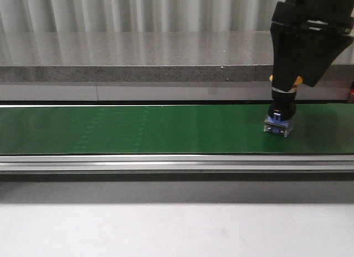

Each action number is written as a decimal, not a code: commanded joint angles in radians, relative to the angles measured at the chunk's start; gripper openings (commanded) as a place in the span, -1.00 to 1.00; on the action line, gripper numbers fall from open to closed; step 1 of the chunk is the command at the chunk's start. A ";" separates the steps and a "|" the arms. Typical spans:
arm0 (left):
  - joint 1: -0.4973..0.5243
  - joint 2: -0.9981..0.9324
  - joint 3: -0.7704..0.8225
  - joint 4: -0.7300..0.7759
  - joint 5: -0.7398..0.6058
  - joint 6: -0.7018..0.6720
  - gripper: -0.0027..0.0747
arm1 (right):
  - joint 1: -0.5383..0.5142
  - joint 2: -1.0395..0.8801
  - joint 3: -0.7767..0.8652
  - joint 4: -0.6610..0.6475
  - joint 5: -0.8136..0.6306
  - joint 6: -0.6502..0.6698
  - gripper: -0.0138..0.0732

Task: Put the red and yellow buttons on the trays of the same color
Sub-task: 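Lower the right gripper onto the yellow button on the belt and grasp it, then carry the yellow button with the right gripper and release it in the yellow tray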

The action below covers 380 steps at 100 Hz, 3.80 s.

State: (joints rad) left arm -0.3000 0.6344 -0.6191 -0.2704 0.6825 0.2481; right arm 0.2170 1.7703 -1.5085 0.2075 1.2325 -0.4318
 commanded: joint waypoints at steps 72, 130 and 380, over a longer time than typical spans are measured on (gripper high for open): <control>-0.007 0.000 -0.027 -0.026 -0.065 0.003 -0.98 | -0.090 -0.187 -0.026 -0.048 -0.056 0.410 -0.53; -0.007 0.000 -0.027 -0.026 -0.065 0.003 -0.98 | -0.495 -0.315 -0.026 -0.079 0.028 0.541 -0.53; -0.007 0.000 -0.027 -0.026 -0.065 0.003 -0.98 | -0.777 -0.392 0.432 -0.065 -0.375 0.568 0.24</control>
State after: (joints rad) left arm -0.3000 0.6344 -0.6191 -0.2704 0.6825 0.2481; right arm -0.5808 1.4746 -1.0547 0.1428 0.8818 0.1582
